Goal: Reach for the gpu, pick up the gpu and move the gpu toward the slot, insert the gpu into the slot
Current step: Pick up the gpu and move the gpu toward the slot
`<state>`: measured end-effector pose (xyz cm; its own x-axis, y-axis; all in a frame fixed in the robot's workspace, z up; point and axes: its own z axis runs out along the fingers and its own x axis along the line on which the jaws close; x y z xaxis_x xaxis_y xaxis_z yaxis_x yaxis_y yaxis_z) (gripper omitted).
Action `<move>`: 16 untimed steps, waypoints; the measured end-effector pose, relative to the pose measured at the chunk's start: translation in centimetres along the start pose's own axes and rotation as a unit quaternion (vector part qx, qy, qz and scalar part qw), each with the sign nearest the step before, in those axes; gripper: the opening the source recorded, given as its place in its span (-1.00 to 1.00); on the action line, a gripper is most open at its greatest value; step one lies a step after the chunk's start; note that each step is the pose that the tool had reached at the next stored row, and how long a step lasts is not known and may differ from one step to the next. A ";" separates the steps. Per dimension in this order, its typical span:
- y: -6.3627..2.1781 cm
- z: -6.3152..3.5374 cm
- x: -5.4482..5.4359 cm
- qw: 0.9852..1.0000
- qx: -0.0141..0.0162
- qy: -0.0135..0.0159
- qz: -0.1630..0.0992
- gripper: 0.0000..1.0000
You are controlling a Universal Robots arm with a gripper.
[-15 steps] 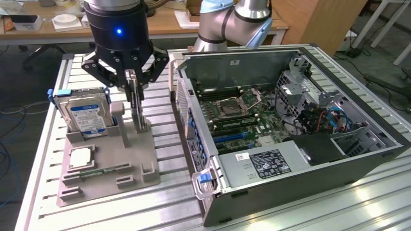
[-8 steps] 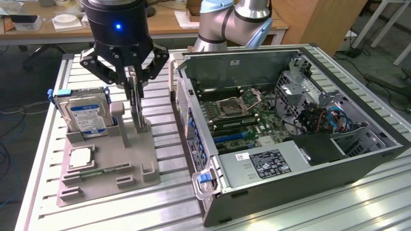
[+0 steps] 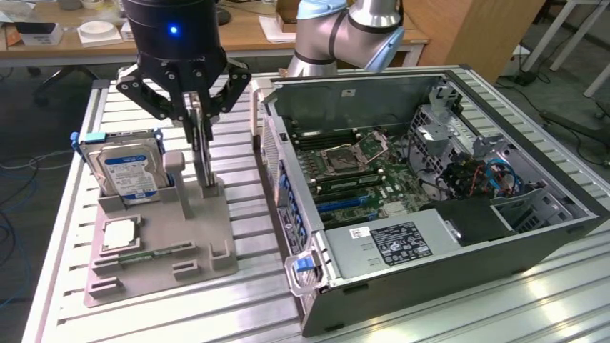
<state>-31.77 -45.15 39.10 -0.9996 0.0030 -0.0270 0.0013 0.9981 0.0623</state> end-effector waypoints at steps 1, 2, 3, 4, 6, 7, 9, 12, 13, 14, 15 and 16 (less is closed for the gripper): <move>0.01 -0.08 0.0 1.000 0.000 0.000 0.000 -0.46; 0.01 -0.17 0.0 1.000 0.000 0.000 0.000 -0.46; 0.02 -0.26 0.0 1.000 0.000 0.000 0.000 -0.46; 0.02 -0.35 0.0 1.000 0.000 0.000 0.000 -0.46; 0.03 -0.52 0.0 1.000 0.000 0.000 0.000 -0.46; 0.04 -0.61 0.0 1.000 0.000 0.000 0.000 -0.46; 0.05 -0.80 0.0 1.000 0.000 0.000 0.000 -0.46; 0.07 -1.07 0.0 1.000 0.000 0.000 0.000 -0.46; 0.07 -1.16 0.0 1.000 0.000 0.000 0.000 -0.46; 0.08 -1.26 0.0 1.000 0.000 0.000 0.000 -0.46; 0.09 -1.35 0.0 1.000 0.000 0.000 0.000 -0.46; 0.09 -1.46 0.0 1.000 0.000 0.000 0.000 -0.46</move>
<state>-31.77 -45.15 40.56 -0.9996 0.0030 -0.0269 0.0013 0.9981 0.0623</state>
